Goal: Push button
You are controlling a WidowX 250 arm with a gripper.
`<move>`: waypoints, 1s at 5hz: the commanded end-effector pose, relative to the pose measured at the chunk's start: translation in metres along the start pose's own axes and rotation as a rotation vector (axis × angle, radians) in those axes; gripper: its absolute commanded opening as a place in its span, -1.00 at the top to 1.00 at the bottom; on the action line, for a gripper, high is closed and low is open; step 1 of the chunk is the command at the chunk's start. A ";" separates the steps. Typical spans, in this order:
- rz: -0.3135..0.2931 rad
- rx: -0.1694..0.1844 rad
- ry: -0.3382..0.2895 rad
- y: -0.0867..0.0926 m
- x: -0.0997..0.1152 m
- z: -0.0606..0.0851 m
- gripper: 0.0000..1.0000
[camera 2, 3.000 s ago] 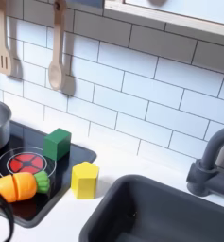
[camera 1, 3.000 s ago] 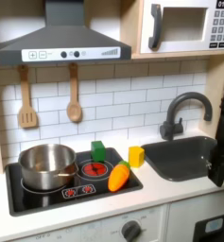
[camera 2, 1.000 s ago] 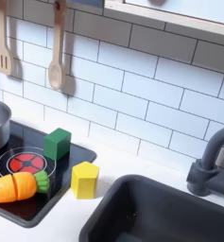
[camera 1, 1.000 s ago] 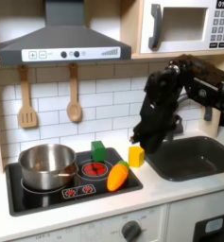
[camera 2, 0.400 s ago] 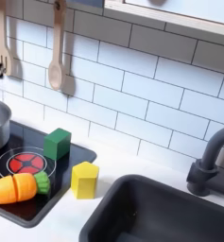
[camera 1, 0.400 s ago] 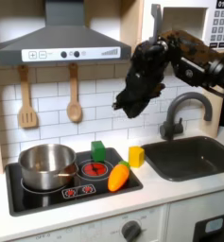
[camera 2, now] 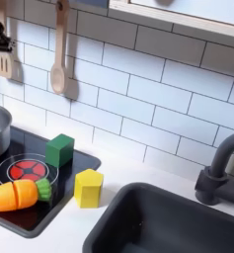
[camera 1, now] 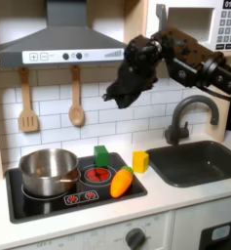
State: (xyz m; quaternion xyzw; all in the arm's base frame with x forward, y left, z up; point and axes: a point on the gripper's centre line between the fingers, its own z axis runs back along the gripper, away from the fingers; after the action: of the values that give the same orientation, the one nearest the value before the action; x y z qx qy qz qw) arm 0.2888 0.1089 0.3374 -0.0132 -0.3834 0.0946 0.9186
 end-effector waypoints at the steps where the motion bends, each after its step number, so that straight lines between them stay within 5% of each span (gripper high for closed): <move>1: 0.001 0.017 -0.110 0.013 0.032 0.001 1.00; 5: -0.007 -0.021 -0.244 0.023 0.079 0.012 1.00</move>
State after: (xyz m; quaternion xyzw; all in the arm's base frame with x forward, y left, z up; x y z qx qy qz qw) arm 0.3331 0.1433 0.3997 -0.0120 -0.4950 0.0865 0.8645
